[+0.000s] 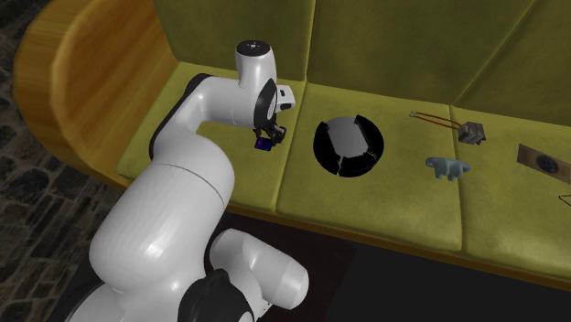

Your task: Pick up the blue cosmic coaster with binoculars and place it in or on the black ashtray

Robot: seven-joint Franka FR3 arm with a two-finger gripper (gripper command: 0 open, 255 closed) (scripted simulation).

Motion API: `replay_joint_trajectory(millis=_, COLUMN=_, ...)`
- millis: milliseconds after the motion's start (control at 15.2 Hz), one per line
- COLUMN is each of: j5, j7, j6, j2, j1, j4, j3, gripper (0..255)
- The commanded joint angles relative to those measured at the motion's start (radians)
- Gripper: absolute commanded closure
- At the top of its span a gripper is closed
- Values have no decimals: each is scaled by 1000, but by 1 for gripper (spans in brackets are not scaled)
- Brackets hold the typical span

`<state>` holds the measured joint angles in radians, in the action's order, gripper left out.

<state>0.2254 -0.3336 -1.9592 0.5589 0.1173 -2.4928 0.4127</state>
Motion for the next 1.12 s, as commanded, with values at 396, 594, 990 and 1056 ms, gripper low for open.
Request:
replay_joint_trajectory(millis=396, j5=-8, j7=-1, j6=71, j2=10, j1=-2, j4=56, j3=-12, gripper=255)
replay_joint_trajectory(millis=594, j5=-13, j7=-1, j6=113, j2=16, j1=-4, j4=92, j3=-20, gripper=255)
replay_joint_trajectory(millis=990, j5=-5, j7=-3, j6=145, j2=57, j1=9, j4=84, j3=-22, gripper=0)
replay_joint_trajectory(millis=1056, j5=5, j7=-5, j6=151, j2=93, j1=24, j4=55, j3=-19, gripper=0)
